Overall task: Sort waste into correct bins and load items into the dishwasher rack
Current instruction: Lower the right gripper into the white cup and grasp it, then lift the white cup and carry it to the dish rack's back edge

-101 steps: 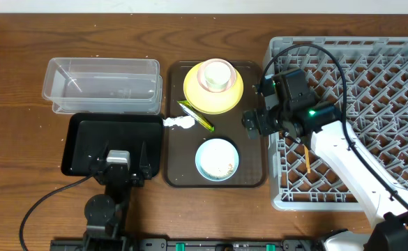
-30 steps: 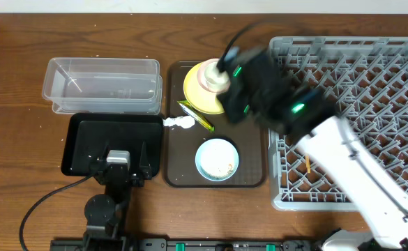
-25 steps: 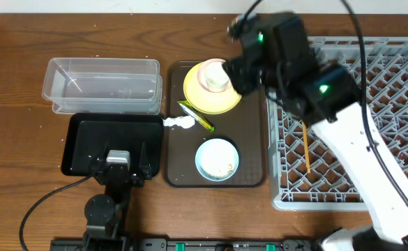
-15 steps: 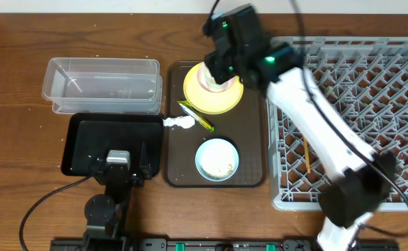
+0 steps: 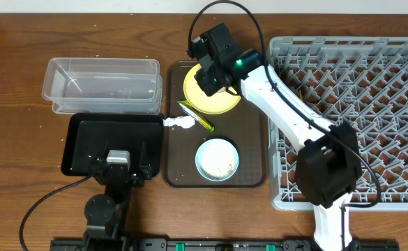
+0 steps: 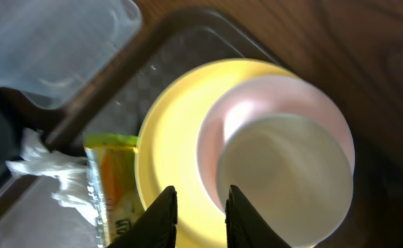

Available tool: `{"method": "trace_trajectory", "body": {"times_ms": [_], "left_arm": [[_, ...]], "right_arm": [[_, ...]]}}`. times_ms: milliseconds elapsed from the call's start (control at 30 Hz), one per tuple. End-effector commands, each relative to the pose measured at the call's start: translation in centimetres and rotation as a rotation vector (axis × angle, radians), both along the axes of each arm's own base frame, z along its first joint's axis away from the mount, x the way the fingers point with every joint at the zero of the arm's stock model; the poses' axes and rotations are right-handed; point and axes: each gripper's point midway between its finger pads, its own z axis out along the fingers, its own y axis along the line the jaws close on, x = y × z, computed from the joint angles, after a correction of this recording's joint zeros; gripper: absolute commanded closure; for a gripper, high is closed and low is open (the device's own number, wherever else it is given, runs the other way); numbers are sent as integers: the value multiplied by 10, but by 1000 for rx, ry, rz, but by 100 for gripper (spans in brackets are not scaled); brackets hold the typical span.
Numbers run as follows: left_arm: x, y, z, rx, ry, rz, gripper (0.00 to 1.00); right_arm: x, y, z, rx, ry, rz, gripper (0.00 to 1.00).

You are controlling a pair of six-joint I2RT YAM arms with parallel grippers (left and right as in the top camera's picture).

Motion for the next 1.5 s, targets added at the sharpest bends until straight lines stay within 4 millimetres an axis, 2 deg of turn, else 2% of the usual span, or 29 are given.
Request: {"method": "trace_trajectory", "body": {"times_ms": [0, 167, 367, 767, 1100, 1333, 1467], "left_arm": [[-1, 4, -18, 15, 56, 23, 10], [-1, 4, -18, 15, 56, 23, 10], [-1, 4, -18, 15, 56, 23, 10], [-1, 4, -18, 15, 56, 23, 10], [-1, 4, -18, 15, 56, 23, 10], [-1, 4, -18, 15, 56, 23, 10], [-1, 4, -18, 15, 56, 23, 10]], "right_arm": [[-5, -3, -17, -47, 29, 8, 80], [-7, -5, -20, -57, 40, 7, 81], [2, -16, -20, -112, -4, -34, 80], [8, -12, -17, -93, -29, -35, 80], [5, -13, -50, -128, 23, -31, 80], [7, -12, -50, -126, 19, -32, 82], [7, -12, -50, -126, 19, -31, 89]]}}
